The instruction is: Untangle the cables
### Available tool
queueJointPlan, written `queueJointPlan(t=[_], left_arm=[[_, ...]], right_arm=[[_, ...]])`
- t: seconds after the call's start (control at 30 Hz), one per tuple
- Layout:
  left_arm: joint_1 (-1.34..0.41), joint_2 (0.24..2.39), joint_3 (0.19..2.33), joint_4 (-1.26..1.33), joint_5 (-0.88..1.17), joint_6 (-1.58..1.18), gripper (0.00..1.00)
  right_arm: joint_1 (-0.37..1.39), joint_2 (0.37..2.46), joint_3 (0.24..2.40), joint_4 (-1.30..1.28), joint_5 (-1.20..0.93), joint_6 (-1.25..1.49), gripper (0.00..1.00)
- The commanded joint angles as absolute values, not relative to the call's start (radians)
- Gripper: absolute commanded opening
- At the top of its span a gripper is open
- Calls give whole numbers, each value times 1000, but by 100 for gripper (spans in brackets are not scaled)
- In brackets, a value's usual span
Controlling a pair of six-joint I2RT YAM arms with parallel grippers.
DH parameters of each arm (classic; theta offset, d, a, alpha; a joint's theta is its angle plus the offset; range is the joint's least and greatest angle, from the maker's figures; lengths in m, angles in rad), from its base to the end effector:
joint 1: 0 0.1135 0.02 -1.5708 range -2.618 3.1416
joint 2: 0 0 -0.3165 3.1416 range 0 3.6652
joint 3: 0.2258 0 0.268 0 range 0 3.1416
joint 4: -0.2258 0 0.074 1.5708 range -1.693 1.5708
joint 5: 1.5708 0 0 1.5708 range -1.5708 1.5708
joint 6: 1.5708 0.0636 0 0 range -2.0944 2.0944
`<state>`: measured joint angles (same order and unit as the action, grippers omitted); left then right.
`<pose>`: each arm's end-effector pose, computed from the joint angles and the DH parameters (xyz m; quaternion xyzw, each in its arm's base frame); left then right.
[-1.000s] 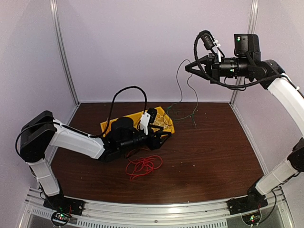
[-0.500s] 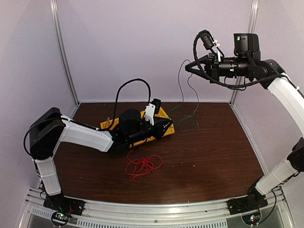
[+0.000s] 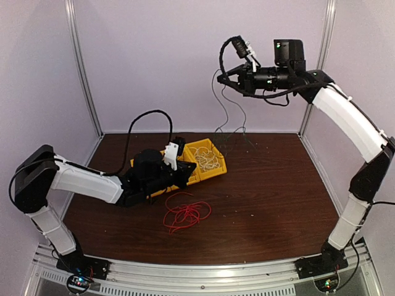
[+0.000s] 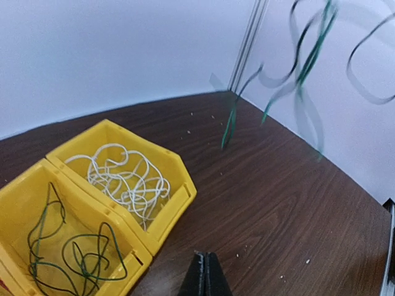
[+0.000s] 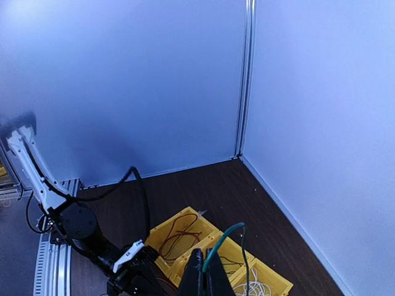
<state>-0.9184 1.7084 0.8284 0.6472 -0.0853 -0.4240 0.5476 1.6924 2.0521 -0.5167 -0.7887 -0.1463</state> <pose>0.2531 -0.3223 0.2322 0.1661 0.7664 -0.3592 0.5060 0.3173 0.2463 0.5572 -0.4734 0.5753 0.4058 0.5294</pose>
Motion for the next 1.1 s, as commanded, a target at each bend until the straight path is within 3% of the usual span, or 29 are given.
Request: queueJointPlan(t=[0.0, 0.53, 1.07], left_arm=[[-893, 1550, 828, 635, -207, -361, 0], [-891, 1033, 487, 447, -511, -485, 0], [-891, 744, 400, 257, -557, -536, 0]], right_arm=[[586, 1818, 2055, -495, -813, -128, 0], [659, 1977, 2266, -346, -847, -5, 0], [707, 2162, 2381, -337, -787, -33, 0]])
